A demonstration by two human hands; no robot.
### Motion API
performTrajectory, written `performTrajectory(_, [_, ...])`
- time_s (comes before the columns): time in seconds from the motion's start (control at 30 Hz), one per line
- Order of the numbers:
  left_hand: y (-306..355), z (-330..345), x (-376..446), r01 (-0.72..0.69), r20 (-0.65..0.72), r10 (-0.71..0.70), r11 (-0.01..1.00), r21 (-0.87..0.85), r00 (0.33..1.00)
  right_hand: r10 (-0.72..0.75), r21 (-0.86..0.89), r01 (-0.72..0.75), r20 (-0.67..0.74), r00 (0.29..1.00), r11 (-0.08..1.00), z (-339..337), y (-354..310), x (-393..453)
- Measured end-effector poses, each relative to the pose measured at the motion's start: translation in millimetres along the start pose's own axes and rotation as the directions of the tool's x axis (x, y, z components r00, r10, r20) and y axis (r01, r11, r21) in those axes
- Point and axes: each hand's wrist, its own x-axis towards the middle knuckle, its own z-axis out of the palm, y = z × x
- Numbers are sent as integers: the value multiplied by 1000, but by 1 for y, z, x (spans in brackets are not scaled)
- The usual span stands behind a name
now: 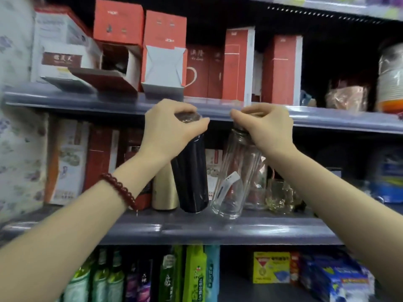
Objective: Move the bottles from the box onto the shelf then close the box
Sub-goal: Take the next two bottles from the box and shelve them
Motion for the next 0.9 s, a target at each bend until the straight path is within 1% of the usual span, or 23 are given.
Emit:
performTrajectory(0.1, [-4,20,-4,-18,13,18,1000,-18,1000,-32,-52,30,-40,999,998,-1,11,-2])
performTrajectory(0.23, [-11,41,-7,-10,42,11,1000,-9,999,-97,-56,94,-50,994,994,-2,19,-9])
performTrajectory(0.33, [-18,52,-8,11,44,-10,1000,-4,999,-109,-32,107,-50,993,994,-1,26,-12])
performTrajectory(0.57, [-25,60,-3,74,31,-72,996,-47,997,-13,-2,13,-2,1000,1000,6,46,-14])
performTrajectory(0.7, [-29,61,0,122,101,-115,990,-70,988,41,6,-42,54,998,999,13,51,-4])
performTrajectory(0.8, [-34,60,1,123,177,-108,990,-74,978,69,36,-73,96,993,997,16,60,-2])
performTrajectory(0.9, [-42,57,2,108,187,-91,991,-85,978,63,87,-79,177,982,993,17,66,-4])
